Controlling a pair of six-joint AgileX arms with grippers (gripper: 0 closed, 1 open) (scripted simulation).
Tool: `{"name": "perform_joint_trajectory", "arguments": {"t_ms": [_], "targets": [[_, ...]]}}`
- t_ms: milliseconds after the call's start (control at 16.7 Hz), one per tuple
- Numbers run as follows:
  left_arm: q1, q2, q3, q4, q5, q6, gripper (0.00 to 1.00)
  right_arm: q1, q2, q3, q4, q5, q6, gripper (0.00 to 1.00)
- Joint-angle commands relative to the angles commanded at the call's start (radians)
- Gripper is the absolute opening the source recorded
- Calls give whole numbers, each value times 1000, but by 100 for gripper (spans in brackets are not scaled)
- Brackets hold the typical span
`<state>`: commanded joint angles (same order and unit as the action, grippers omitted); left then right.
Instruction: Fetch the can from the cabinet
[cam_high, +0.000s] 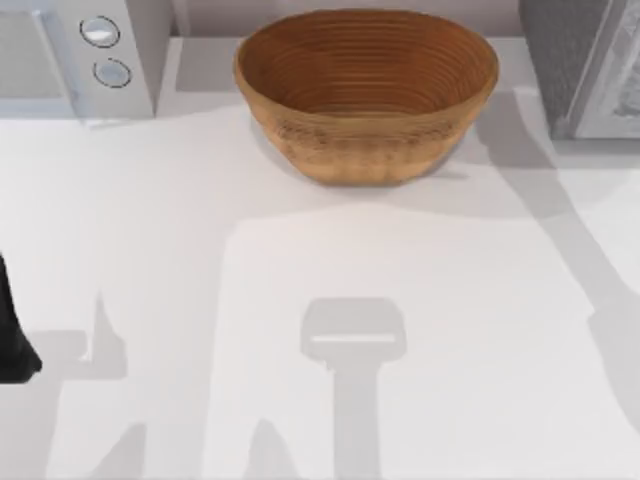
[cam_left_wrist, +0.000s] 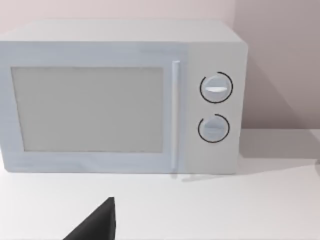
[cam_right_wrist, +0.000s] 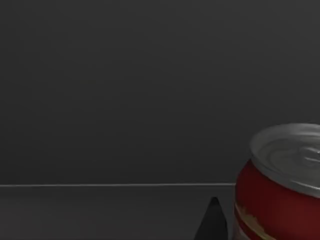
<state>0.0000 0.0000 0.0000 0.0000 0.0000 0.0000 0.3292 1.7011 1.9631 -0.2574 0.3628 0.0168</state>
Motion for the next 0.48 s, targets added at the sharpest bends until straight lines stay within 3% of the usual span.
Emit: {"name": "perform_joint_trajectory", "arguments": {"t_ms": [480], "targets": [[0,0,0,0,0,0,100,240,-317,-46,-263,237,-1,0]]}}
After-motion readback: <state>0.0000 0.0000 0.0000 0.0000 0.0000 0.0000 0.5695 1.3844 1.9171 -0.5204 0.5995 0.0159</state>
